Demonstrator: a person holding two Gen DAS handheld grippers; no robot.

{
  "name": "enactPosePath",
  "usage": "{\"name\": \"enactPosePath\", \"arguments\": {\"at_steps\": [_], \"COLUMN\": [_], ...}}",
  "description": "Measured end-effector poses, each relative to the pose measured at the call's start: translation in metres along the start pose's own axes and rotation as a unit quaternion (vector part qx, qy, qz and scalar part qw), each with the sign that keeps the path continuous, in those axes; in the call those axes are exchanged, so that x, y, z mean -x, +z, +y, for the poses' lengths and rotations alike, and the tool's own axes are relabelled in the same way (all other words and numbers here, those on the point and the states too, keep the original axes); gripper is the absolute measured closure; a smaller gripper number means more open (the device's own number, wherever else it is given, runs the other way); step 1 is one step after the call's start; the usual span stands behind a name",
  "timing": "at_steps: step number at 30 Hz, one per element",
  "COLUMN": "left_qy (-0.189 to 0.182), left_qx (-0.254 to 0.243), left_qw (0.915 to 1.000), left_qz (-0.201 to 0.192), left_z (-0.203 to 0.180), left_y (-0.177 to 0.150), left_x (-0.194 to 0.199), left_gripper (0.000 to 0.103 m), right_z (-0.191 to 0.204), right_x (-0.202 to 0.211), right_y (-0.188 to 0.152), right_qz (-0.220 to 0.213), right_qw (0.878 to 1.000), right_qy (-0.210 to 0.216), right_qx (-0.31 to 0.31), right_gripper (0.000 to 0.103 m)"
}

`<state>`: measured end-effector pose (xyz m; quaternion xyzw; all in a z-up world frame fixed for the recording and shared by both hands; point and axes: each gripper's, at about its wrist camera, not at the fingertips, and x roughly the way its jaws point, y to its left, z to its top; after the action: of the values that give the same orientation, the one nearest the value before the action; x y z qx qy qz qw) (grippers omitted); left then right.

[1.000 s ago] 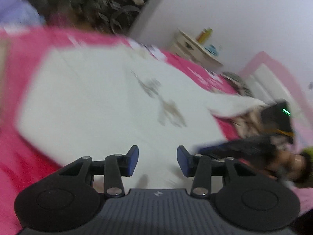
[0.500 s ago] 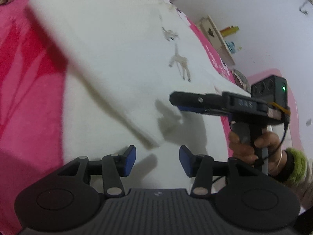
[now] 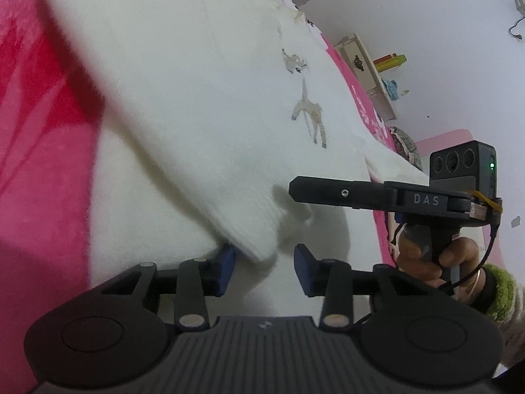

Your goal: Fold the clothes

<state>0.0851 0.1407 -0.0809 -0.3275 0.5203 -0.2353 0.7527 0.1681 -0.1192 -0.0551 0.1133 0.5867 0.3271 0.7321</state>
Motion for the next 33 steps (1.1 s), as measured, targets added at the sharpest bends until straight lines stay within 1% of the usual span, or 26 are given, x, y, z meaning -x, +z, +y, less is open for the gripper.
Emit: {"name": "enactPosePath", "arguments": {"at_steps": [3,4,6,7,8,11,13,16,21,24,27,29,33], "left_qy": [0.004,0.006,0.010,0.015,0.019,0.029,0.032,0.032,0.015,0.019,0.030,0.033,0.020], "left_qx": [0.011,0.016,0.022,0.020,0.021,0.025,0.015,0.005,0.033,0.027,0.003,-0.015,-0.029], "left_qw": [0.9999,0.9998,0.9997,0.9996,0.9995,0.9990,0.9990,0.9990,0.9993,0.9994,0.9995,0.9991,0.9990], "left_qz": [-0.002,-0.005,-0.009,-0.012,-0.014,-0.022,-0.027,-0.031,-0.010,-0.006,-0.012,-0.020,-0.027], "left_z": [0.001,0.001,0.001,0.000,0.001,0.003,0.000,-0.002,0.007,0.006,0.000,-0.005,-0.008], "left_y": [0.002,0.002,0.003,0.002,0.002,0.000,-0.002,-0.004,0.003,0.006,0.004,0.001,-0.004], "left_x": [-0.002,-0.004,-0.008,-0.008,-0.008,-0.006,-0.004,-0.002,-0.003,-0.008,-0.009,-0.005,0.009], "left_gripper": [0.064,0.065,0.070,0.077,0.085,0.094,0.094,0.095,0.092,0.090,0.092,0.095,0.095], "right_z": [-0.001,-0.001,-0.002,-0.003,-0.005,-0.008,-0.007,-0.003,-0.006,-0.009,-0.003,0.000,0.007], "right_x": [-0.009,-0.011,-0.009,-0.008,-0.006,-0.002,0.000,-0.001,-0.011,-0.016,-0.012,-0.007,0.004], "right_y": [0.000,0.000,-0.001,-0.001,-0.002,-0.005,-0.006,-0.006,-0.002,-0.003,-0.007,-0.008,-0.012], "right_qz": [0.012,0.014,0.013,0.012,0.010,0.006,0.004,0.010,0.028,0.026,0.019,0.016,0.014], "right_qw": [1.000,1.000,1.000,1.000,1.000,1.000,1.000,1.000,0.999,0.998,0.999,0.999,0.999], "right_qy": [-0.007,-0.009,-0.012,-0.013,-0.009,0.004,0.006,0.003,0.009,0.013,0.007,0.008,0.015], "right_qx": [0.006,0.007,0.006,0.003,-0.005,-0.023,-0.024,-0.023,-0.043,-0.057,-0.044,-0.044,-0.042], "right_gripper": [0.063,0.065,0.075,0.083,0.087,0.094,0.095,0.095,0.088,0.088,0.093,0.098,0.099]}}
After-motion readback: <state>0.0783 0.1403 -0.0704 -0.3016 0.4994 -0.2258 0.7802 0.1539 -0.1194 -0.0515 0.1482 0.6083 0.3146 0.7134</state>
